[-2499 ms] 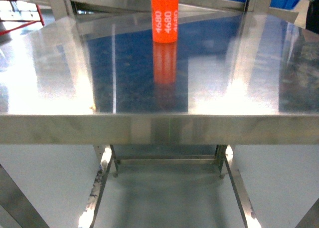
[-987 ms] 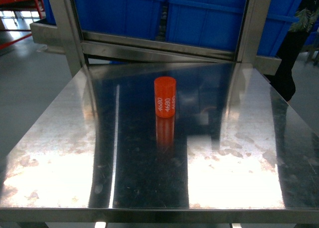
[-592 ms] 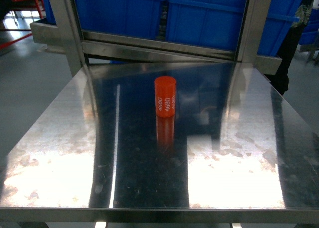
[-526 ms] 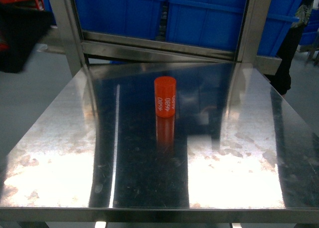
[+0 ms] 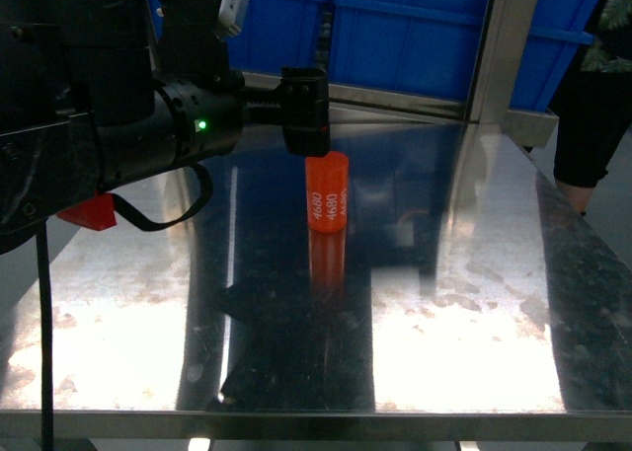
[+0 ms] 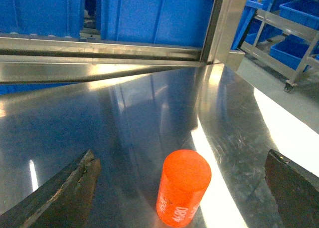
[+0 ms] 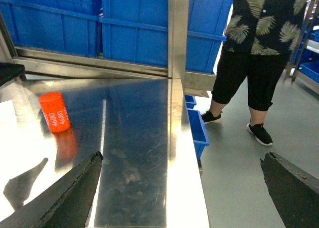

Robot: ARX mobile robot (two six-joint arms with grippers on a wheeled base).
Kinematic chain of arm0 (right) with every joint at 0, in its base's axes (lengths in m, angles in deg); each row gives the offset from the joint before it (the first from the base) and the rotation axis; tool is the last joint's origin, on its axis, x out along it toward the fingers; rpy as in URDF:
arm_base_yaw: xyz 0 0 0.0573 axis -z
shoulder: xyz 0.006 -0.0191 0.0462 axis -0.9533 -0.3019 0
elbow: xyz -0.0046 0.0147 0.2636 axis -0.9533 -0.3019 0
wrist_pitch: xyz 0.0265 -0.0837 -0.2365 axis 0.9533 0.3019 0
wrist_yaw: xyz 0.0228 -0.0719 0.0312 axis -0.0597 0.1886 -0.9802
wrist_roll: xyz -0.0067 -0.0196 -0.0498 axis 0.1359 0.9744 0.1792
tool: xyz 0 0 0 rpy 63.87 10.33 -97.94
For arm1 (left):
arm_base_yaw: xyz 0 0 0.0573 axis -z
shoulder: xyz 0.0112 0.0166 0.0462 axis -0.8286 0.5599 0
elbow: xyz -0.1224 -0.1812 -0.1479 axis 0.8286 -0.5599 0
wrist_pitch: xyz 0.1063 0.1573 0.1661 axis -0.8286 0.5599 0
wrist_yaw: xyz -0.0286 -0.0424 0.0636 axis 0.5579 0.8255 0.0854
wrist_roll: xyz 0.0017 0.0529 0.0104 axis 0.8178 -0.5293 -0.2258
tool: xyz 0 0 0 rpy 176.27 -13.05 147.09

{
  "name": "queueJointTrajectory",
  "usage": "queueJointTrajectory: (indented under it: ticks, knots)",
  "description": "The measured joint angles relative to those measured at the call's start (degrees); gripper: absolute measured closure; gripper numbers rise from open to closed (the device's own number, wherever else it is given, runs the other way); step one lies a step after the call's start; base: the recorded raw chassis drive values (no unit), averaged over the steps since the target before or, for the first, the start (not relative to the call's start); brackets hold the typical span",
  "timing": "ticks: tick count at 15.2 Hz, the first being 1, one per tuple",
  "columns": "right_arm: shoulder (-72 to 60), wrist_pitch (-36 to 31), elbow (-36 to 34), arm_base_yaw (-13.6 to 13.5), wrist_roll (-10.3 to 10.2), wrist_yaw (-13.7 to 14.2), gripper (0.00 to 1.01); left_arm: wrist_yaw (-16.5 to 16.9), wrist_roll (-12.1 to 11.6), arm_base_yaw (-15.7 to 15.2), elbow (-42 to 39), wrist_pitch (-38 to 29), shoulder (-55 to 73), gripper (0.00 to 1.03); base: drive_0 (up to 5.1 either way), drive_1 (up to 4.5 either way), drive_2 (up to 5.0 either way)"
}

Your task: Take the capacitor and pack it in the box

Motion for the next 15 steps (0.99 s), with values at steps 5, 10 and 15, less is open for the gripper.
queueJointTrajectory:
  ticks: [5, 10, 15]
  knots:
    - [0.0, 0.0, 0.0, 0.0, 0.0, 0.0, 0.03, 0.22, -0.07, 1.44, 7.48, 2.82, 5.79, 0.05, 0.0, 0.0, 0.0]
    - [0.0, -0.02, 0.0, 0.0, 0.0, 0.0, 0.03, -1.27, -0.07, 2.99, 12.41, 4.04, 12.74, 0.05, 0.0, 0.0, 0.0]
    - [0.0, 0.0, 0.0, 0.0, 0.0, 0.0, 0.03, -3.26, -0.04, 3.23, 17.94, 6.62, 20.2, 0.05, 0.0, 0.0, 0.0]
